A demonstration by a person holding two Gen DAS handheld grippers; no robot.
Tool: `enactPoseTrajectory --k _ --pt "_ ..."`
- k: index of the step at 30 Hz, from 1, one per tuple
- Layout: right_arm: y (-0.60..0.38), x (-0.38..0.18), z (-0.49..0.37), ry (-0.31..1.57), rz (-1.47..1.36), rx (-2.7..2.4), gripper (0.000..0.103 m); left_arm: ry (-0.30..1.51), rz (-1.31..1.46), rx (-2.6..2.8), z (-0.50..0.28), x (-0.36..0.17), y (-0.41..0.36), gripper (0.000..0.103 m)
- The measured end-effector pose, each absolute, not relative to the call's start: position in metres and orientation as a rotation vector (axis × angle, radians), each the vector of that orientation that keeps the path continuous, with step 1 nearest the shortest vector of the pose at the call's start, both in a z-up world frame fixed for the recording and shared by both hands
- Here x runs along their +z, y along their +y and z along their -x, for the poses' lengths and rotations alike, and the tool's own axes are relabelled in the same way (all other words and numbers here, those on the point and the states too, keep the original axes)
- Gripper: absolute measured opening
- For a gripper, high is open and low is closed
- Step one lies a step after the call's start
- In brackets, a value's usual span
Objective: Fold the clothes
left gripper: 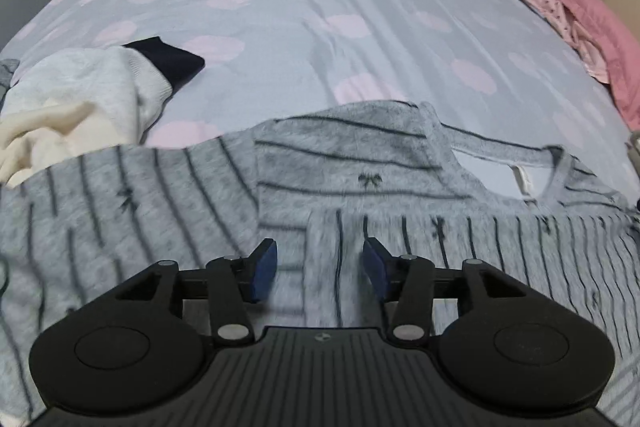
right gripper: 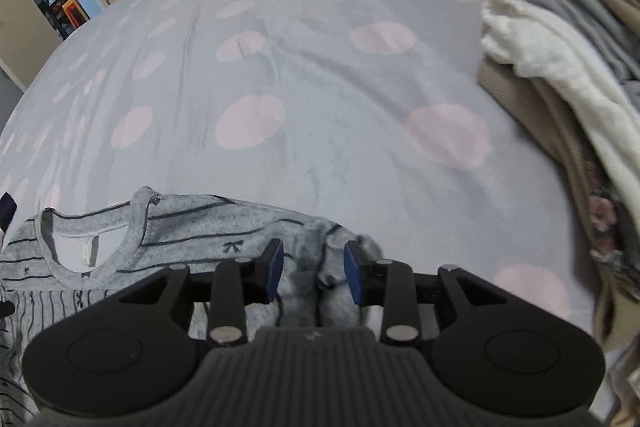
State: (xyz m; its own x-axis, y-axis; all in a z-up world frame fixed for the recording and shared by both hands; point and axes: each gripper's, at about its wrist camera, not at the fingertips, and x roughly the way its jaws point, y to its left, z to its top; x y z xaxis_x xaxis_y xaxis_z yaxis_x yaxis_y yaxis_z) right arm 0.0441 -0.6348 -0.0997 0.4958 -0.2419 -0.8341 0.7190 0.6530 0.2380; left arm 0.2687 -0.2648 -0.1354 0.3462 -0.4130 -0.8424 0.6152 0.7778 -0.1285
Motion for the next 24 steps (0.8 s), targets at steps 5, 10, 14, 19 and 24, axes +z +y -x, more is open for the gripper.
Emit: enactPoseTrajectory --k 5,10,14,19,24 --pt "-0.625 -0.096 -0.02 0.912 -0.63 -0.611 0.038 1.088 -0.159 -0.741 -0.247 -0.137 -0.238 0.05" --pt "-0.604 -0.096 0.002 1.03 -0.635 -0.574 0.041 1.076 -0.219 -0.789 -0.221 -0.147 -0.235 0.04" --pt "-0.579 -0.098 0.018 1.084 -0.677 -0.532 0.04 1.032 -0.275 -0.763 -0.21 -0.151 -0.238 0.035" --pt "-0.549 -0.101 0.03 1.134 -0.621 -0.487 0.036 1.05 -0.291 -0.738 -0.204 -0.141 -0.232 0.036" --pt "-0.544 -0.118 0.037 1.182 -0.589 -0.514 0.011 1.053 -0.317 -0.714 -0.197 -0.126 -0.216 0.036"
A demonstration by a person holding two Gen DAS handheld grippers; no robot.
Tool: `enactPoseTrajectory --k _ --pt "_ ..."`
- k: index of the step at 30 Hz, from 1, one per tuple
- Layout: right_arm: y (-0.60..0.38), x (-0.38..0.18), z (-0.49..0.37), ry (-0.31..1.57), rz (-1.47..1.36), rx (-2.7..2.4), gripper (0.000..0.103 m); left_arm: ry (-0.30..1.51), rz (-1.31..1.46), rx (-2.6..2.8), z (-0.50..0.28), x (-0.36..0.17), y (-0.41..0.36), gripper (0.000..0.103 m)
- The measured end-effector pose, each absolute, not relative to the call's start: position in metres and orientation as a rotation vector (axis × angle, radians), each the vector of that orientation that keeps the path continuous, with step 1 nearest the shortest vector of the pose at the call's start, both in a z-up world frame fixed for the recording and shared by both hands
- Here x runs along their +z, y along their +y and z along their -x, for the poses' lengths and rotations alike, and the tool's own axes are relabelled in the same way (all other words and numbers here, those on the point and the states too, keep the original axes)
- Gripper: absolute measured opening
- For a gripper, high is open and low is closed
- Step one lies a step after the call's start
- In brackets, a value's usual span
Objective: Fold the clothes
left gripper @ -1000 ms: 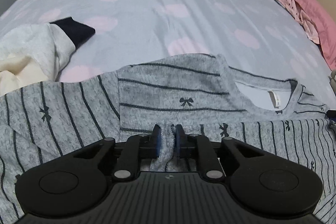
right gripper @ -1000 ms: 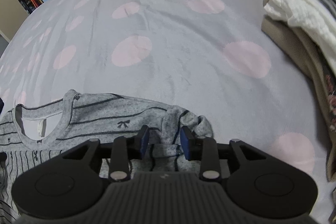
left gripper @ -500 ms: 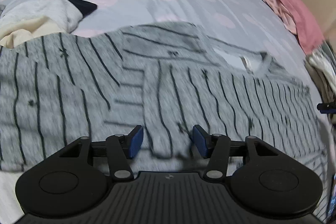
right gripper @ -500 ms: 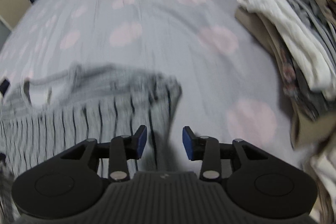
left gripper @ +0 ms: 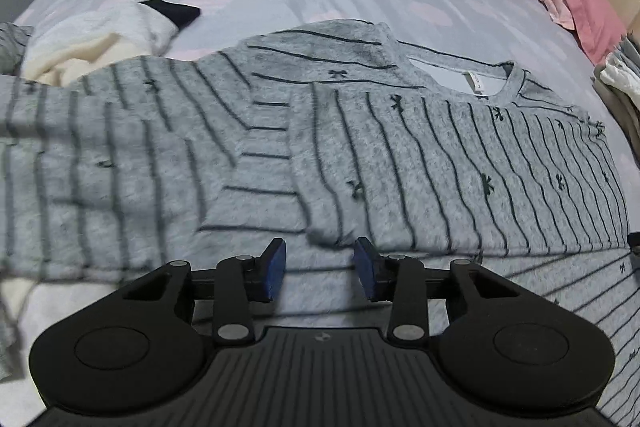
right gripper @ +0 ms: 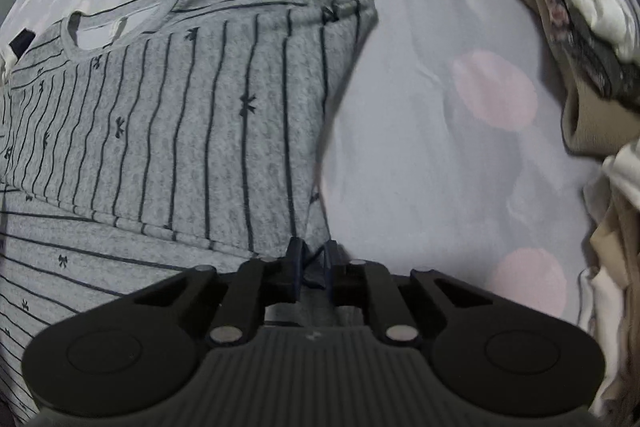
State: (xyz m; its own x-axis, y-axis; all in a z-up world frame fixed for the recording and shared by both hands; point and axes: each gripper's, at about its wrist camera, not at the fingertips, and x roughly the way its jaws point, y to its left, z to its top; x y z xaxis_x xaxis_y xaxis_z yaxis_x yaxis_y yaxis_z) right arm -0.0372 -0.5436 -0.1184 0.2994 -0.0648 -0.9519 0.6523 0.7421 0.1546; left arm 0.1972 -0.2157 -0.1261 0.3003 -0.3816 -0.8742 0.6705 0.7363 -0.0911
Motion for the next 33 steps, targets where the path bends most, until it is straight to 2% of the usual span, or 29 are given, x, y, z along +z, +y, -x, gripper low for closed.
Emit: enactPoseTrajectory --k 4,7,9,12,14,19,25,28,31,33 --pt "-0.542 -0.115 0.038 1.179 -0.593 -0.545 0.012 1.039 -0.299 -0.667 -0.201 -0.105 -0.187 0.039" --pt "-0.531 -0.102 0.036 1.175 -0.562 -0.566 0.018 1.039 -0.256 -0.615 -0.21 -0.089 -0.157 0.042" --pt "-0.52 -0.092 0.037 1.151 -0.552 -0.543 0.032 1.027 -0.235 -0.579 -0.216 -0.079 -0.137 0.042" --pt "-0.502 -0.076 0.038 1.105 -0.559 -0.51 0.037 1.007 -0.2 -0.522 -0.226 -0.064 -0.108 0.043" --pt "-0.49 -0.068 0.039 1.082 -0.574 -0.492 0.046 0.991 -0.173 -0.477 -0.233 -0.056 -0.088 0.044" --pt "-0.461 -0.058 0.034 1.054 -0.577 -0.439 0.051 0.93 -0.116 -0.344 -0.248 -0.038 -0.047 0.05" --pt "-0.443 -0.066 0.02 1.098 -0.516 -0.407 0.051 0.87 -0.129 -0.158 -0.265 -0.031 -0.01 0.053" --pt "-0.437 -0.069 0.013 1.116 -0.494 -0.391 0.051 0.844 -0.12 -0.126 -0.27 -0.031 0.004 0.058" --pt "-0.433 -0.069 0.007 1.119 -0.477 -0.381 0.051 0.855 -0.155 -0.1 -0.276 -0.039 0.004 0.058" --pt "-0.428 -0.067 0.002 1.112 -0.472 -0.369 0.051 0.86 -0.201 -0.068 -0.28 -0.045 0.001 0.049"
